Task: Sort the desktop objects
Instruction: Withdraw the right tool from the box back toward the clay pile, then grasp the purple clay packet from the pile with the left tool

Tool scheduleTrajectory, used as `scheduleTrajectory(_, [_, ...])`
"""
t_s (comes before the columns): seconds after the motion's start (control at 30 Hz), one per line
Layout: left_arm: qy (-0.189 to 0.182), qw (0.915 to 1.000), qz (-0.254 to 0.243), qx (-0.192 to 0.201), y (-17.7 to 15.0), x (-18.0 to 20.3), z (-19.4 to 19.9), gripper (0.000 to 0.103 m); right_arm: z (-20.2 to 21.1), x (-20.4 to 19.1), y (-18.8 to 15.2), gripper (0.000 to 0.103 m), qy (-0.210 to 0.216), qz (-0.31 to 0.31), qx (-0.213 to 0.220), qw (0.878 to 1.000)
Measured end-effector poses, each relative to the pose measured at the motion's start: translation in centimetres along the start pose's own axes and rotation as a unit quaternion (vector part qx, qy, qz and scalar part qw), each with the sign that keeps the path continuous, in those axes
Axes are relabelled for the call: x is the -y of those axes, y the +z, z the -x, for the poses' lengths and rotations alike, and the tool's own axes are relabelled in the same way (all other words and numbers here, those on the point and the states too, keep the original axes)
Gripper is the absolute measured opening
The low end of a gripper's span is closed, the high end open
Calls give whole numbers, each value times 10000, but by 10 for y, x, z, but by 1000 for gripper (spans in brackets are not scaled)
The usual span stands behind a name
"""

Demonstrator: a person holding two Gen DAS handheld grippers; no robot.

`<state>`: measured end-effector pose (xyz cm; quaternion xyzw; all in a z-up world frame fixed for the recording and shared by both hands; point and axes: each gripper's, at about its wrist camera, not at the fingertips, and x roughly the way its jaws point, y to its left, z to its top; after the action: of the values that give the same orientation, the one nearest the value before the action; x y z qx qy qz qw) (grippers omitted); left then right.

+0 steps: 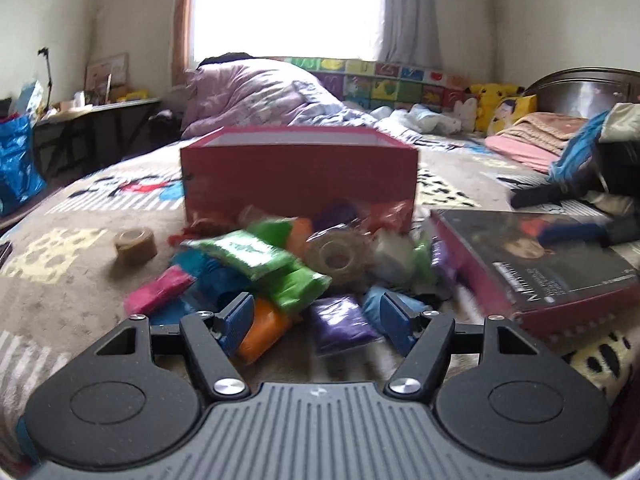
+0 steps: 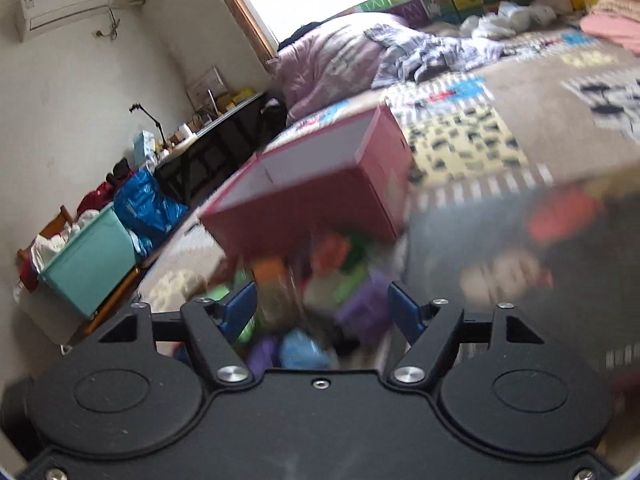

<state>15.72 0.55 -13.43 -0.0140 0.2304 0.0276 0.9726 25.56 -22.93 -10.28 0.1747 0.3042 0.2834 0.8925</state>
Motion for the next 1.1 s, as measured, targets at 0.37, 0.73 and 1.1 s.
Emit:
scheduleTrajectory(0.37, [-251, 9989, 90, -386, -5, 6, -21, 68, 0, 7, -47, 72, 137, 194, 445, 9987])
scheduleTrajectory(0.73, [-230, 9959, 461, -748, -6, 6, -60, 41, -11, 15, -51, 73, 380, 209, 368, 9984])
scheduleTrajectory(1.1, [-449, 9920, -415, -1101, -12, 17, -28, 60, -12, 20, -48, 73, 473, 164, 367, 9981])
